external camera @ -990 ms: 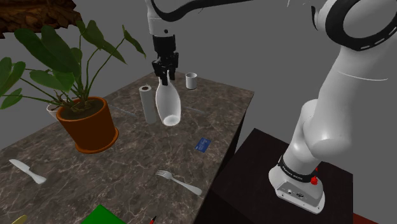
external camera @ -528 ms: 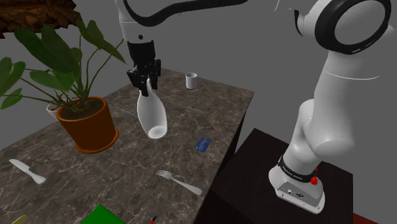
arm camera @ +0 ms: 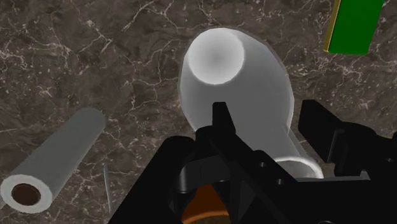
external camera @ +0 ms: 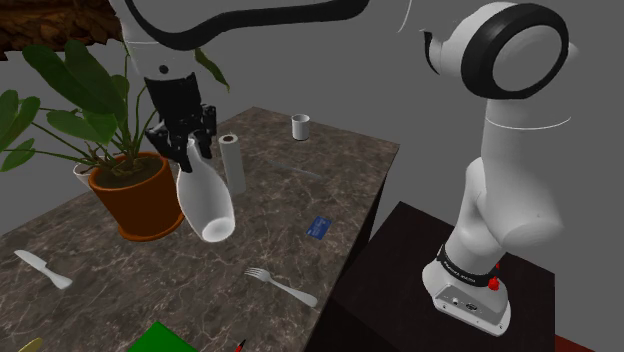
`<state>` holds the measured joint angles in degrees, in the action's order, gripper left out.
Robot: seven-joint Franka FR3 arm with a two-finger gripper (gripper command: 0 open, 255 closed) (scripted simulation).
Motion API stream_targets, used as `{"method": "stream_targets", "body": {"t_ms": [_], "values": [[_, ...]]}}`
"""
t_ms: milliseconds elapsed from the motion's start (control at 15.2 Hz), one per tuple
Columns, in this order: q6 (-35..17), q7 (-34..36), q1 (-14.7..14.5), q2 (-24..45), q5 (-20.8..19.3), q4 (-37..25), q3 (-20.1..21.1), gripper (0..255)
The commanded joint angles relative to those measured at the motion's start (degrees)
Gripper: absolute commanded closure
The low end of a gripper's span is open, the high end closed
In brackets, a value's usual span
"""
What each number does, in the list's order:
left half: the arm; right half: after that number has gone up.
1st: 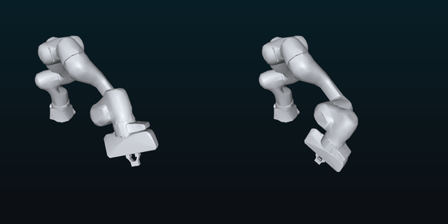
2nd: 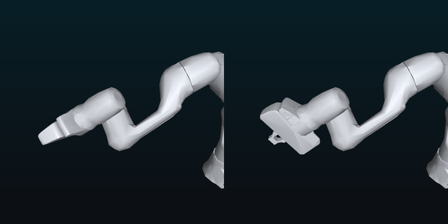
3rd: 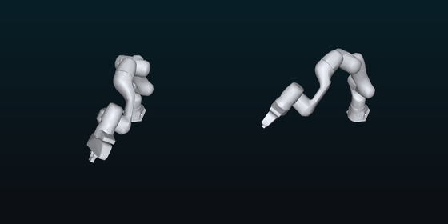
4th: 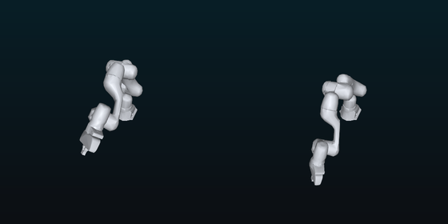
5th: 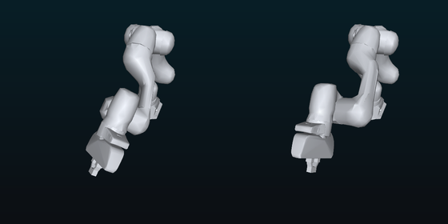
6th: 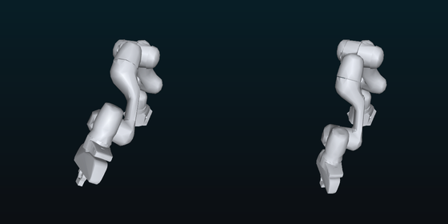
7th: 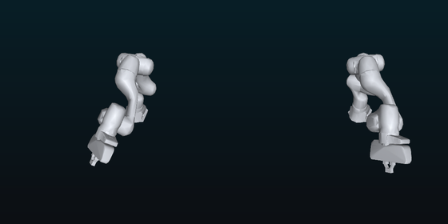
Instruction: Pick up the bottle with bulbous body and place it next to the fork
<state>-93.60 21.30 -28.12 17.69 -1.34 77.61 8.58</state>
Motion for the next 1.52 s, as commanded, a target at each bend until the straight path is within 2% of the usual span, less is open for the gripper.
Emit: {"method": "stream_targets", "body": {"t_ms": [0,990,1452], "values": [[-0.1,1.3,-0.9,1.2,-0.2,-1.1,0.4,255],[-12.1,1.1,-0.5,0.9,-0.2,11.2,0.2,255],[-12.1,1.1,-0.5,0.9,-0.2,11.2,0.2,255]]}}
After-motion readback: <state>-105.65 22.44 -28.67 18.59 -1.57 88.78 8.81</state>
